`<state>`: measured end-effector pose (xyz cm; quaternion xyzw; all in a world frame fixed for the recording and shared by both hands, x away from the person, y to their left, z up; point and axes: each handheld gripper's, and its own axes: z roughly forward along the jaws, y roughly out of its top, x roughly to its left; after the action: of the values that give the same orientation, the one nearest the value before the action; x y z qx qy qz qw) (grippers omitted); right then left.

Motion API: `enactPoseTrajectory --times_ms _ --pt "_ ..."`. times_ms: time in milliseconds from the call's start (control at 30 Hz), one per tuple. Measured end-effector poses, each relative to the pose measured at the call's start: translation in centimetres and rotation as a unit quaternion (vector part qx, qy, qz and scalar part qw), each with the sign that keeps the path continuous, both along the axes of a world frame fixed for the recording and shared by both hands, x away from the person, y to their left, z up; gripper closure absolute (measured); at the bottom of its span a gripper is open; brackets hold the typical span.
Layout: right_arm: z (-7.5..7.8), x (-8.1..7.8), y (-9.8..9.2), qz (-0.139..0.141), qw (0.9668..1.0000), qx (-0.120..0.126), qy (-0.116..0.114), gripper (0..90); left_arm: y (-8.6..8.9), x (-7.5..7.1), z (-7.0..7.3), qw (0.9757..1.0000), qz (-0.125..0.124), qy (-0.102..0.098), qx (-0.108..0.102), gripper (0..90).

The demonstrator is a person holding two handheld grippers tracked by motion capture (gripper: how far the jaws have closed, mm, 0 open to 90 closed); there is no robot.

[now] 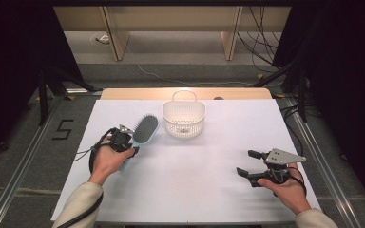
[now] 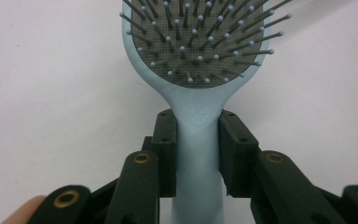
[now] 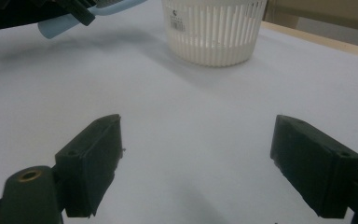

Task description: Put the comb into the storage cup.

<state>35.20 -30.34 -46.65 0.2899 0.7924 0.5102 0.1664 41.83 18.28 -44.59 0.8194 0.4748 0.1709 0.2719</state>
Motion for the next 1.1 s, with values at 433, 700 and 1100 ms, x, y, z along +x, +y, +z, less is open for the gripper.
enactPoseTrajectory --times_ms 433,700,1100 --pt "-0.01 0.0 0.01 0.001 1.0 0.0 0.0 17.5 0.71 -0.06 -0.09 0.9986 0.0 -0.045 -0.026 70.0" --pt "0.0 -0.01 0.01 0.001 1.0 0.0 0.0 17.5 0.75 -0.21 0.24 0.997 0.0 -0.072 -0.028 70.0" --pt "-0.03 0.0 -0.01 0.0 1.0 0.0 0.001 17.5 0.91 -0.29 0.63 0.9943 0.008 -0.099 -0.039 70.0"
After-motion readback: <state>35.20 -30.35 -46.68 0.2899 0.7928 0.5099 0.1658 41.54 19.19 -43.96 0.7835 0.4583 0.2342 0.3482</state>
